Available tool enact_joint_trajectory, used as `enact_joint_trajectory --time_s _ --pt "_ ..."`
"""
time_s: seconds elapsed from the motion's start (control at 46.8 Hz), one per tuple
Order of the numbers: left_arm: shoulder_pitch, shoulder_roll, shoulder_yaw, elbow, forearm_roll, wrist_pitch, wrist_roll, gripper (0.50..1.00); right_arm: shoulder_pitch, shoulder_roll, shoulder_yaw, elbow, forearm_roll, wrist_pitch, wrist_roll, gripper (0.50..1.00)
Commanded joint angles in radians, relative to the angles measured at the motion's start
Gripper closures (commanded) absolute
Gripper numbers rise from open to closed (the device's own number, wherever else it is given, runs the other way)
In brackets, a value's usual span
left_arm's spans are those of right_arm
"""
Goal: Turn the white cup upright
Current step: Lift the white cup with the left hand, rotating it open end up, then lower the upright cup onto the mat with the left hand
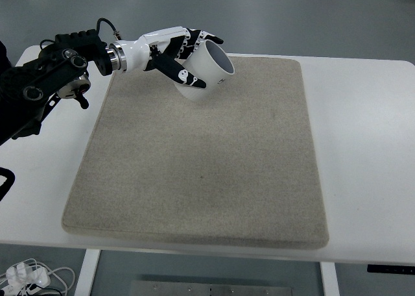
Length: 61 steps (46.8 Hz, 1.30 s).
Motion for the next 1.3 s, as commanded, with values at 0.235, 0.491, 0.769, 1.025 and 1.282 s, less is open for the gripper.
enact_joint_trajectory --time_s 0.235,0.491,0.769,1.025,1.282 --pt "0.064 -0.011 -0.002 0.051 -0.169 0.012 -0.177 1.0 0.0 0.0 0.0 0.0 0.0 0.0 0.0 0.548" --pt "0.092 -0.028 0.004 0.112 -0.274 0.007 -0.274 1.0 0.0 0.0 0.0 0.0 0.0 0.0 0.0 0.548" --pt "0.149 -0.046 0.012 0.131 -0.263 0.003 -0.356 1.0 0.0 0.0 0.0 0.0 0.0 0.0 0.0 0.548" --pt "0.173 -0.097 0.018 0.215 -0.26 0.004 -0.356 1.0 0.0 0.0 0.001 0.0 0.0 0.0 0.0 0.548" --pt "0.202 -0.137 0.038 0.232 -0.239 0.03 -0.356 1.0 0.0 0.0 0.0 0.0 0.0 0.0 0.0 0.548"
